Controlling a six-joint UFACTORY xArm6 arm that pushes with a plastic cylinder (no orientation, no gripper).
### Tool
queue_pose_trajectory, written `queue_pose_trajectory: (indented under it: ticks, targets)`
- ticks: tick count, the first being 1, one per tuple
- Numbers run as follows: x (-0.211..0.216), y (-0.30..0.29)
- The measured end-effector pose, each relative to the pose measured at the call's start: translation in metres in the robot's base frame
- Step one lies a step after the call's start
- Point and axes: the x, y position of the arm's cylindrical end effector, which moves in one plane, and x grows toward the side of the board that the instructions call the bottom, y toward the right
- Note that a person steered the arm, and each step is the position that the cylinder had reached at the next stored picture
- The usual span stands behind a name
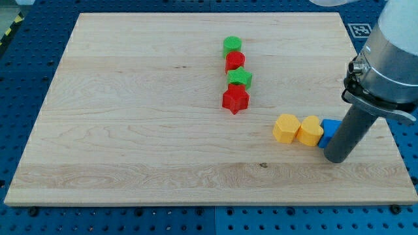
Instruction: Place the blue cube slightly upwards
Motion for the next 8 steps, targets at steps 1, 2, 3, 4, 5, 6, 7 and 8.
queue_pose_trajectory:
  ticks: [1, 2, 3, 4, 5, 6, 7, 8]
  targets:
    - [-0.0018, 0.0]
    - [-0.0021, 0.0]
    - [-0.0034, 0.0]
    - [-0.0034, 0.0]
    - [-0.0044, 0.0]
    - [-0.0064, 0.0]
    - [-0.0066, 0.0]
    - [-0.0069, 0.0]
